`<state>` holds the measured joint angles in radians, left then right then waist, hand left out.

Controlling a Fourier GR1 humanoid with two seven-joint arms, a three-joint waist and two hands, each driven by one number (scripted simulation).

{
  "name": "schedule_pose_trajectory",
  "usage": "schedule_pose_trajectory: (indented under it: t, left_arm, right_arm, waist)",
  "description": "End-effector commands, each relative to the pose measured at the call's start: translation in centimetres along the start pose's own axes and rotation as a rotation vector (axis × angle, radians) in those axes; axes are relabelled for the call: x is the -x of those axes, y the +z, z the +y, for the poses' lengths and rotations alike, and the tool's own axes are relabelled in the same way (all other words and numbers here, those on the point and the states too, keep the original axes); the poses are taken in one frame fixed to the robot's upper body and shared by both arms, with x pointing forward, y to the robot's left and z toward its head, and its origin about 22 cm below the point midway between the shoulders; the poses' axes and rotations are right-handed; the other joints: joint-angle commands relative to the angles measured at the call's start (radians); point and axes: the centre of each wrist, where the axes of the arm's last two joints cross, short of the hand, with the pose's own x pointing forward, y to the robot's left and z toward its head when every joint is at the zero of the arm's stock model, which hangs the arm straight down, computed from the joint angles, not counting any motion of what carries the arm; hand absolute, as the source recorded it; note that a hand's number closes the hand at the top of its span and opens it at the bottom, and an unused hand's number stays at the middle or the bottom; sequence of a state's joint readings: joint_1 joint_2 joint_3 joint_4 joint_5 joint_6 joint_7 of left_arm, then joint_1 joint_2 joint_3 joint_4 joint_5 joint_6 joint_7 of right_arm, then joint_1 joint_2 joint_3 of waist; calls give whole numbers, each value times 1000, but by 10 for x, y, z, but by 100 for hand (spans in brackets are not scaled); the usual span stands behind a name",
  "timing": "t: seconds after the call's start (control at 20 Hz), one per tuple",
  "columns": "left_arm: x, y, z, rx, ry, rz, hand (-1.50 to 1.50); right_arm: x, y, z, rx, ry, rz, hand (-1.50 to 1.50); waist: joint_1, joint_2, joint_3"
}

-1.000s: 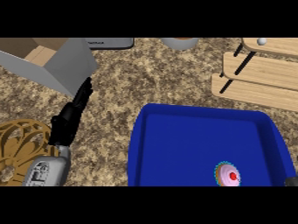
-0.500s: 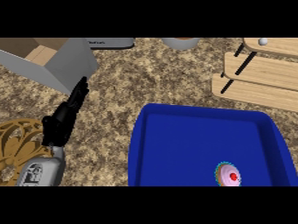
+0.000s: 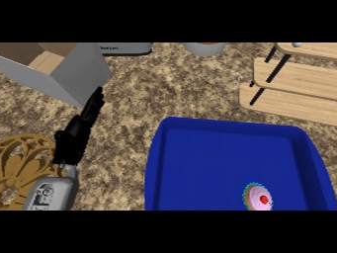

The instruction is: Pick the can from the tray and place it in the tiered shelf

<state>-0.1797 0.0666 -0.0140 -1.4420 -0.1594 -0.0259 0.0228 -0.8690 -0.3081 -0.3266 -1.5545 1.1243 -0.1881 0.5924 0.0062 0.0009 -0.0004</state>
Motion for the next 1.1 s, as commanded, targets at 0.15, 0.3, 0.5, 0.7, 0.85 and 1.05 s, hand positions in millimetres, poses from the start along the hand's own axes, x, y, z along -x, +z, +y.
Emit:
schedule_pose_trajectory:
  t: [0.15,0.3,0.5,0.7,0.85,1.05]
  left_arm:
    - [9,-1,-3,-5,-6,-3,0]
    - [2,1,4,-15,-1,5,0]
    - [0,7,0,-9,18,-3,0]
    - [-2,-12,5,5,-15,10,0]
    - [5,3,14,5,-5,17,0]
    - [2,5,-13,-18,5,10,0]
  right_arm:
    - [33,-14,21,8,-24,0,150]
    - [43,-13,20,36,247,101,150]
    - [50,-24,4,115,258,181,-150]
    - [58,-28,-8,129,194,200,-150]
    - [61,-8,-11,134,104,209,-150]
    - [64,-14,-30,109,3,230,-150]
  waist:
    - [0,1,0]
    - [-4,-2,-2]
    - [-4,-4,0]
    - [-6,-1,0]
    - [-5,-2,0]
    - [-9,-3,0]
